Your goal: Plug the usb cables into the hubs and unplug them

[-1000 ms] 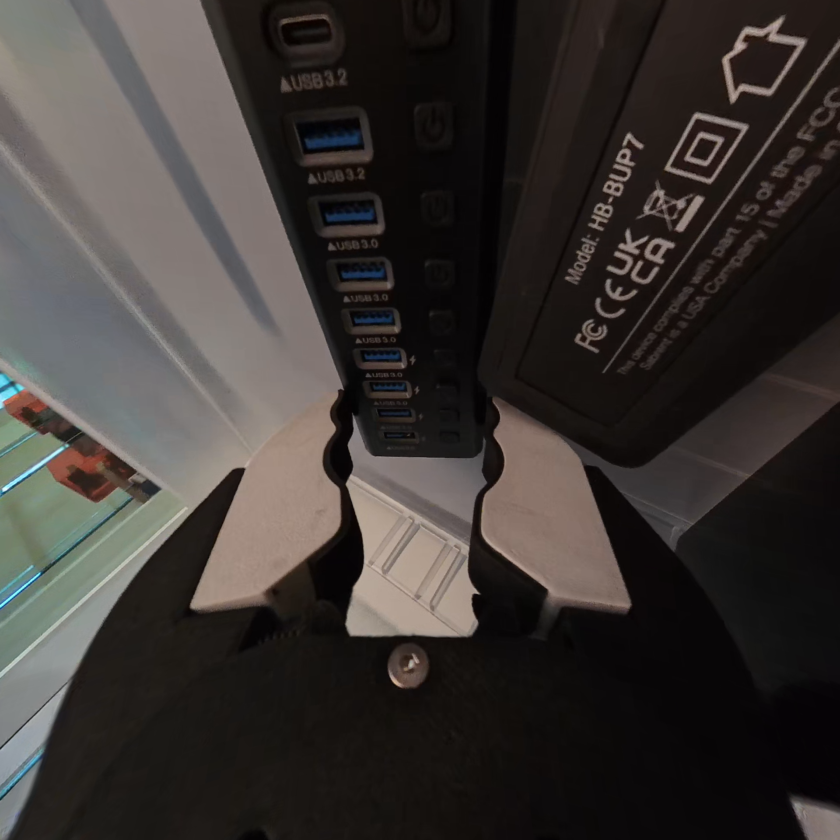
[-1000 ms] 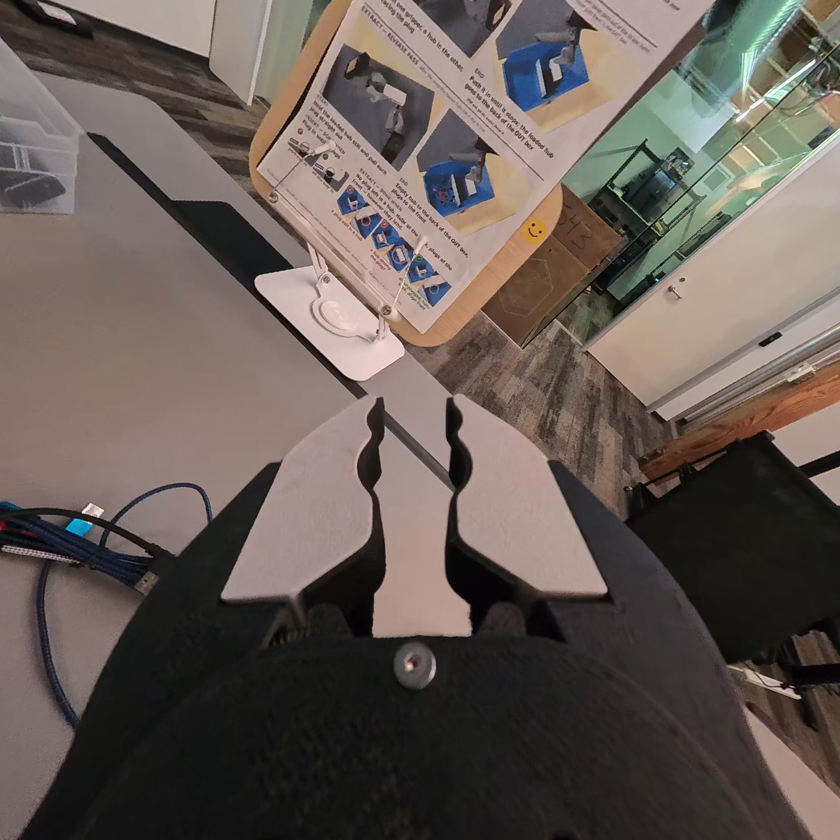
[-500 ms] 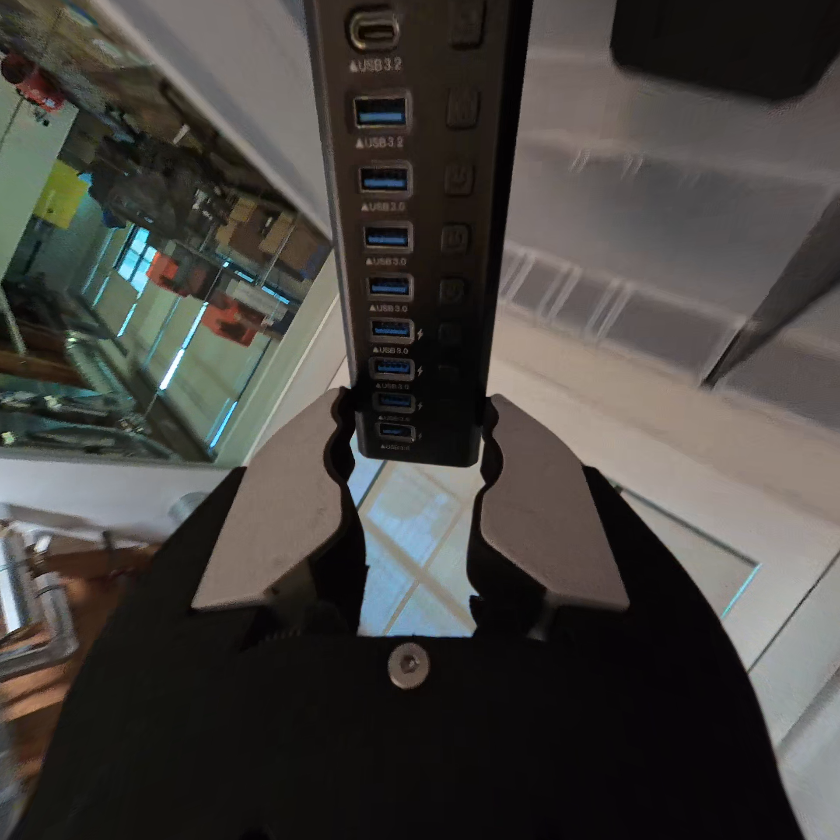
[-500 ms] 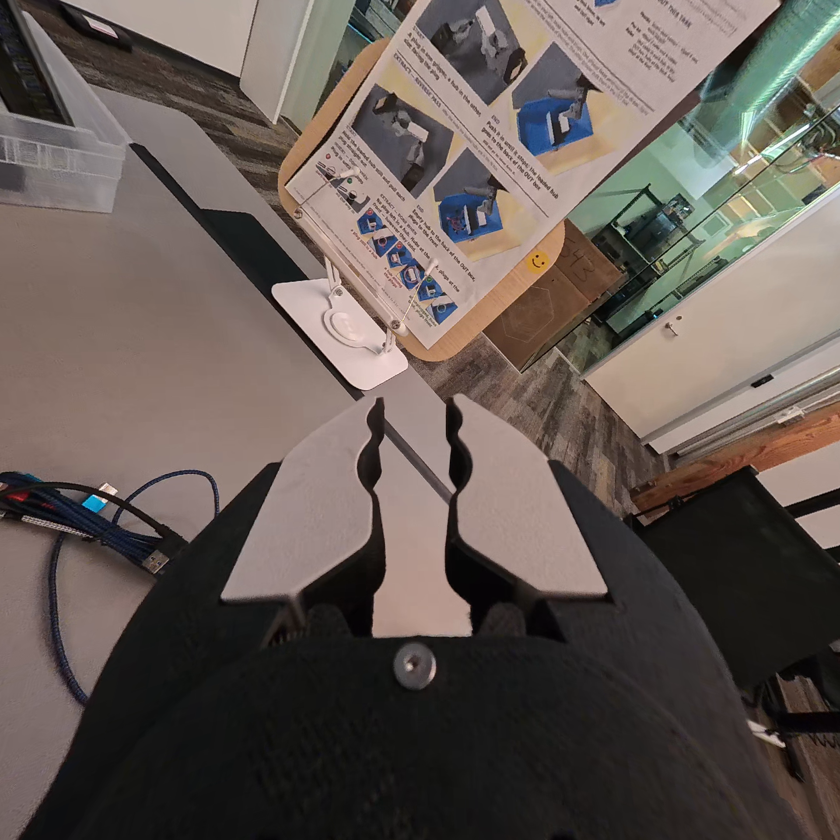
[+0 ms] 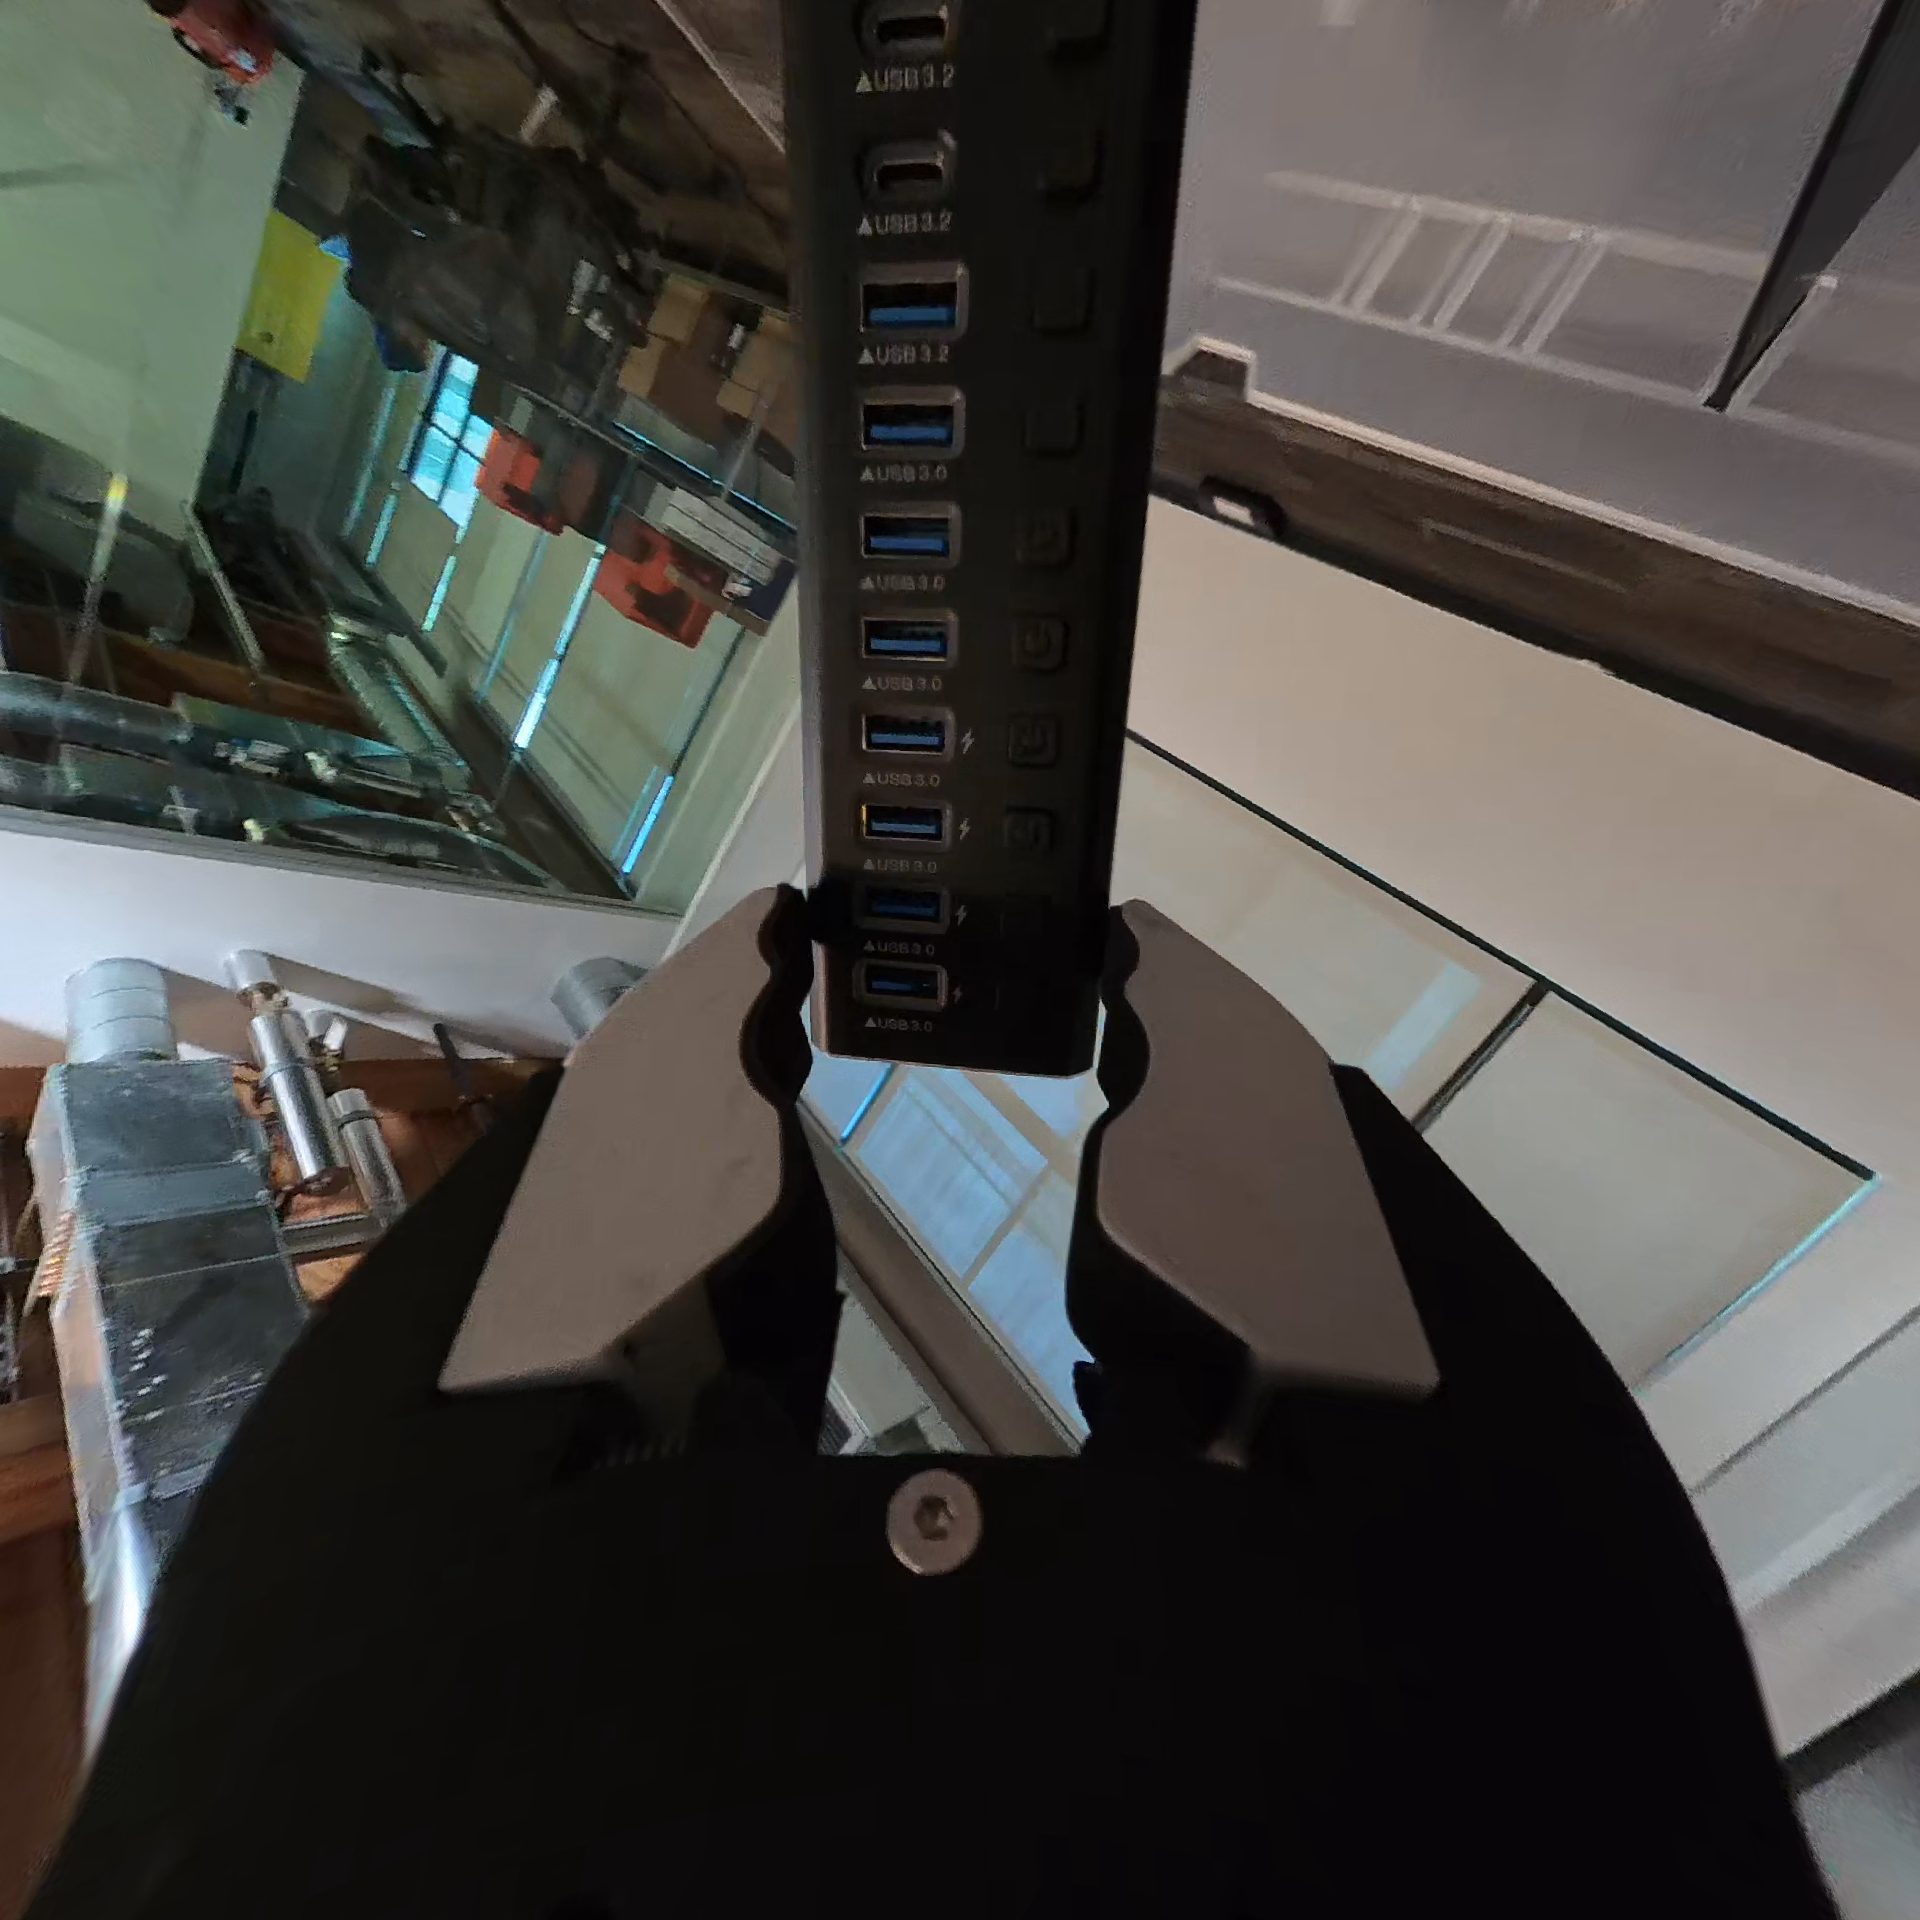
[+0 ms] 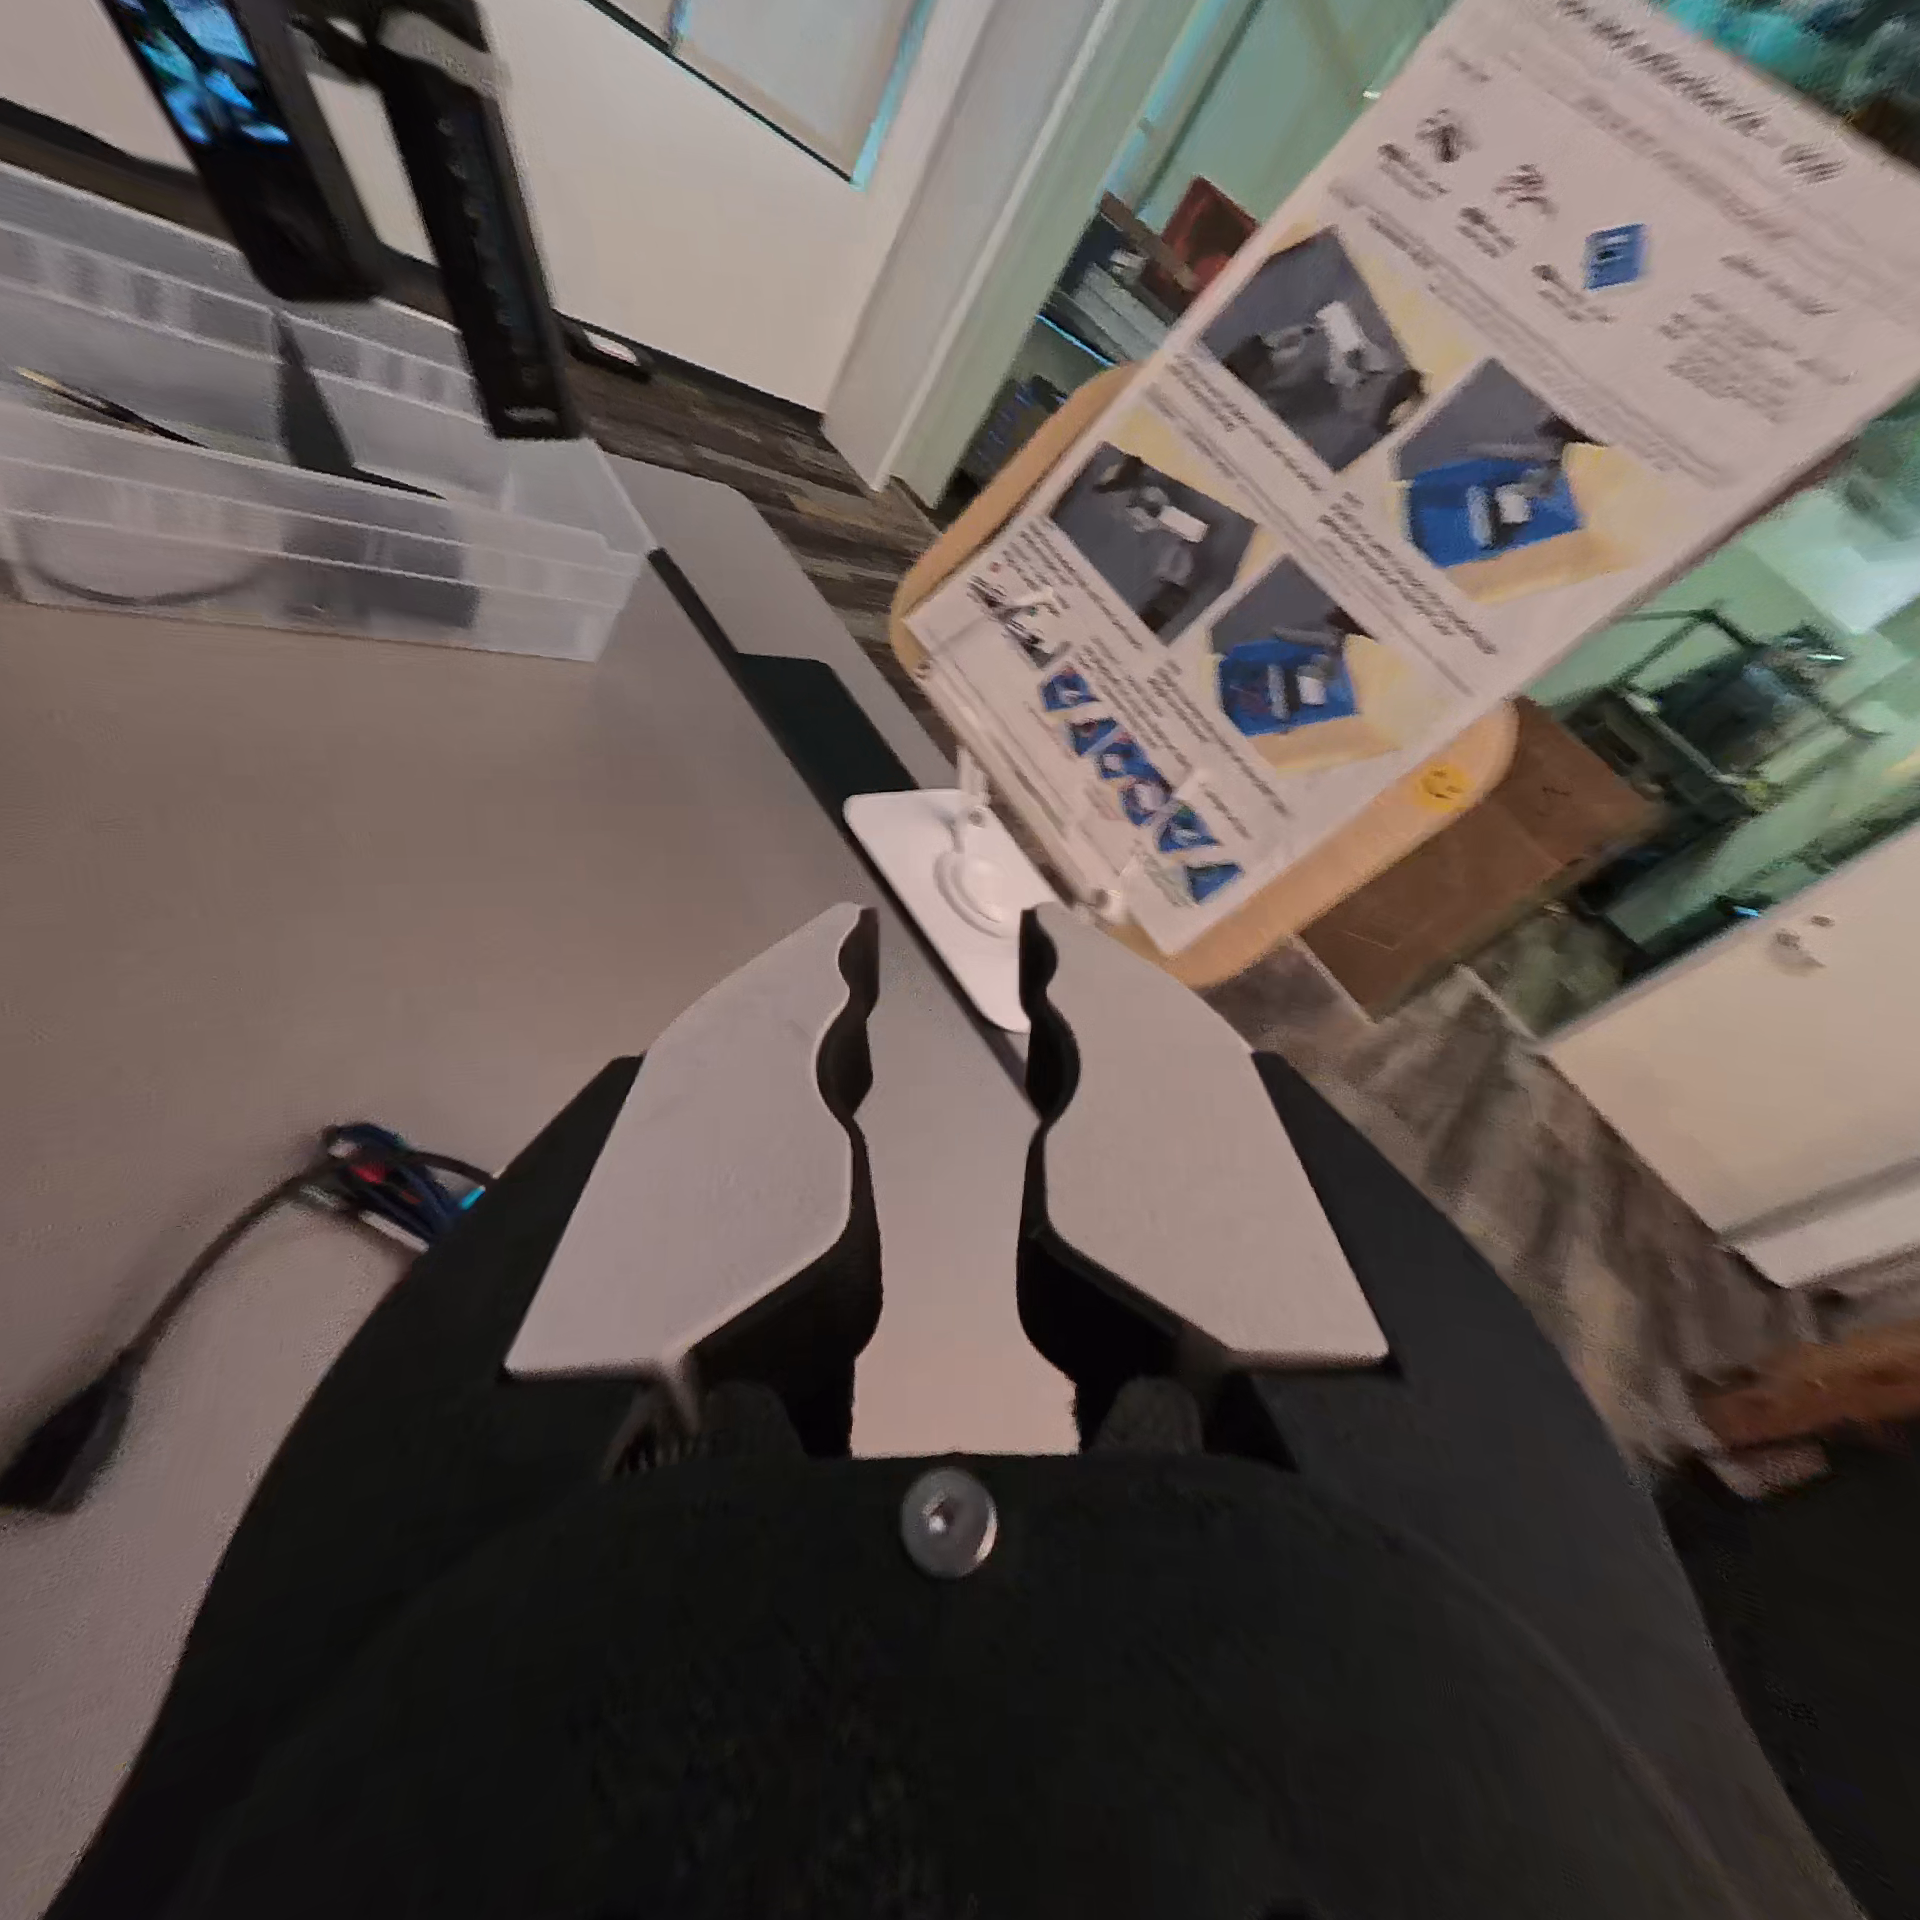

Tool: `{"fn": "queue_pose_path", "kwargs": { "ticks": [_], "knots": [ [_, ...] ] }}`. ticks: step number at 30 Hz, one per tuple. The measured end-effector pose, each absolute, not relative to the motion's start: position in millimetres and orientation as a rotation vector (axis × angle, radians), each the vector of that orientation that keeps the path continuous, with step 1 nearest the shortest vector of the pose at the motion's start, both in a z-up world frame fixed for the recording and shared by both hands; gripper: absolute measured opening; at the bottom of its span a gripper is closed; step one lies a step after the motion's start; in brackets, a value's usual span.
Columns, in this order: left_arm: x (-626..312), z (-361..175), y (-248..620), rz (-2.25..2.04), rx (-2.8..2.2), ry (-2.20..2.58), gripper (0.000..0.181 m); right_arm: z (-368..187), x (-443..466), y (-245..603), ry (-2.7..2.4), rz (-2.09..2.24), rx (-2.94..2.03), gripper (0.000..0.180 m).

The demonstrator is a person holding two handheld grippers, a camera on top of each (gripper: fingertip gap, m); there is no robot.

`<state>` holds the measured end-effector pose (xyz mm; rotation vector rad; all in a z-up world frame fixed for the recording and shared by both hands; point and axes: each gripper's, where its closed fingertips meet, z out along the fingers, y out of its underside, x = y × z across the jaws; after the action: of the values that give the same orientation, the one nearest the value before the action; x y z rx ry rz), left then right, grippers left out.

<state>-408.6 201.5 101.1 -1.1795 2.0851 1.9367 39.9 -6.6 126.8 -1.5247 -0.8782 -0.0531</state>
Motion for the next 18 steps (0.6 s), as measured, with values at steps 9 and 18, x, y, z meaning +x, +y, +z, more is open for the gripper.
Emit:
{"fn": "queue_pose_path", "kwargs": {
  "ticks": [9,18],
  "knots": [
    [-258.4,121.4,117.5,1.741,-0.746,2.087,0.052,43.3,-77.9,19.3,-1.108,0.574,-1.581,0.044],
    [-118.3,58.7,8.1,1.414,-0.239,2.181,0.053,0.4,-107.5,5.8,-1.281,0.840,-1.669,0.074]
  ]
}}
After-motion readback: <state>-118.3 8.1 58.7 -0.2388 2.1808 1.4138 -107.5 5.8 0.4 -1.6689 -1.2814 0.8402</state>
